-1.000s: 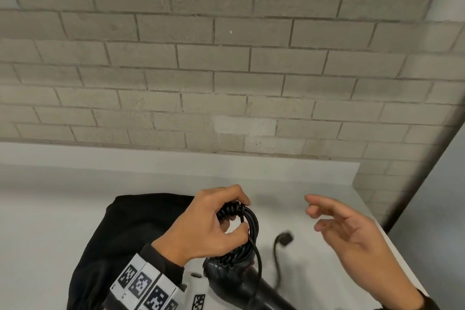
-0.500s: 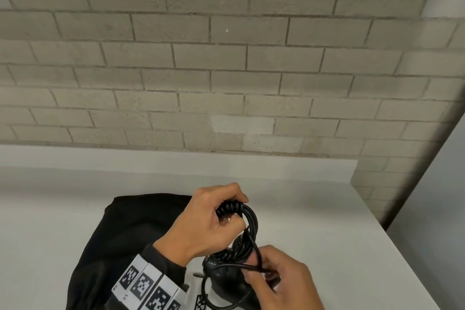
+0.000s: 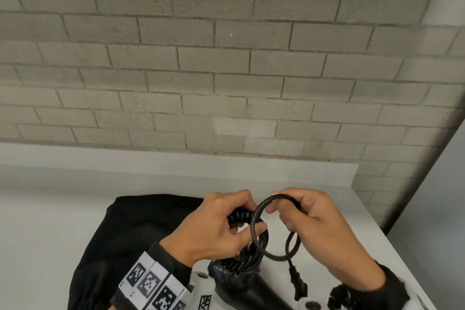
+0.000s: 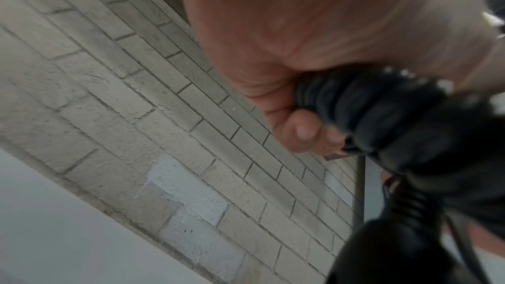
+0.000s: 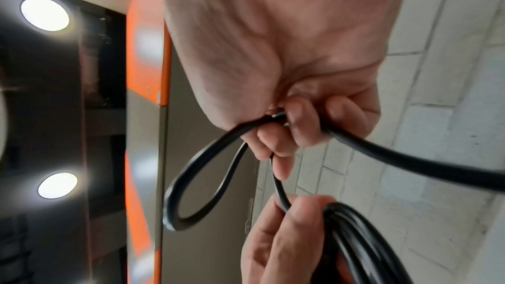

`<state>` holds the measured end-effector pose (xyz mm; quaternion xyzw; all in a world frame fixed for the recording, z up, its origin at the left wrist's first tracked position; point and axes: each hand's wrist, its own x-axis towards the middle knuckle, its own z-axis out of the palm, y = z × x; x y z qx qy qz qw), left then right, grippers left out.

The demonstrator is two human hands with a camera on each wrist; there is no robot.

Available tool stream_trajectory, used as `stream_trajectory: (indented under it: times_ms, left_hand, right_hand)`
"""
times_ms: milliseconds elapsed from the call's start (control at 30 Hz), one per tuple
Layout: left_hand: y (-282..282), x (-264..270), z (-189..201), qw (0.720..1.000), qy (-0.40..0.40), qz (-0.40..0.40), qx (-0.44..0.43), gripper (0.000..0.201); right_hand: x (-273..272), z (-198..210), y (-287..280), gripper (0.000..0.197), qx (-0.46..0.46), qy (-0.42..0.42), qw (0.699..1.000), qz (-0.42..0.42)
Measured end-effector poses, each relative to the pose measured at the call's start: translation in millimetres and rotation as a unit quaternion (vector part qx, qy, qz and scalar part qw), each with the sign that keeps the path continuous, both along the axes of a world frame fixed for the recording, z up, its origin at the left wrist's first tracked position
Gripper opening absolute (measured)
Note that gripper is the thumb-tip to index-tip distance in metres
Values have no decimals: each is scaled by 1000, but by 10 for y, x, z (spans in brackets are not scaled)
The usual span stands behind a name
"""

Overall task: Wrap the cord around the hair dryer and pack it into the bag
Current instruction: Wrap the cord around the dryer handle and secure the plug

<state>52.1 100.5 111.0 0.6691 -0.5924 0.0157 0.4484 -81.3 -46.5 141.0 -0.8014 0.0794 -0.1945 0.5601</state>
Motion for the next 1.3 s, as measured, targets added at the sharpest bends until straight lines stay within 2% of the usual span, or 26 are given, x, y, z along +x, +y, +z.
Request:
stream_trajectory:
  times_ms: [133, 267, 333, 400, 467, 500, 633, 700, 800, 933, 1033, 1100, 1133, 1200, 1233, 1300]
  left_hand:
    - [24, 33, -101, 998, 59, 16, -4, 19]
    - [43, 71, -158, 992, 119, 25, -30, 22]
    - [40, 85, -170, 990, 138, 23, -36, 24]
    - [33, 89, -180, 986, 160, 15, -39, 25]
    - [27, 89, -184, 981, 189, 6, -42, 24]
    - [27, 89, -182, 979, 200, 4, -44, 24]
    - [21, 89, -156, 973, 225, 8, -46, 24]
    - [13, 65, -122, 970, 238, 6, -41, 21]
    - [5, 46, -82, 973, 229, 21, -32, 20]
    - [17, 64, -106, 981, 179, 63, -31, 20]
    - [13, 60, -112, 983, 163, 81, -37, 21]
    - [3, 45, -107, 983, 155, 92, -38, 23]
    - [-3, 38, -107, 983, 153, 98, -37, 23]
    - [-13, 34, -118, 982, 150, 112, -33, 24]
    - [-14, 37, -129, 982, 143, 120, -29, 24]
    - [-14, 37, -128, 983, 122, 132, -26, 26]
  right_hand:
    - [77, -67, -222, 24, 54, -20, 998, 4]
    - [69, -257, -425, 29, 82, -58, 992, -81]
    - [69, -406, -475, 44, 89, -11, 988, -127]
    - [70, -534, -487, 71, 110, 56, 983, -138]
    - [63, -643, -492, 90, 211, 64, 966, -137]
    - [53, -678, -476, 88, 270, 50, 952, -135]
    - [26, -765, -367, 56, 449, -45, 882, -134]
    - [27, -733, -308, 41, 508, -76, 850, -122]
    - [47, -686, -254, 27, 556, -90, 820, -99]
    - [83, -698, -256, 31, 575, -101, 805, -108]
    - [103, -737, -273, 32, 601, -79, 788, -110]
    - [105, -767, -291, 13, 631, -56, 769, -86]
    - [107, -759, -284, 15, 644, -51, 760, -67]
    - [102, -809, -303, 54, 661, -37, 749, -31]
    - [107, -834, -316, 62, 671, -31, 741, -21]
    - [130, -863, -330, 65, 680, -12, 733, -6]
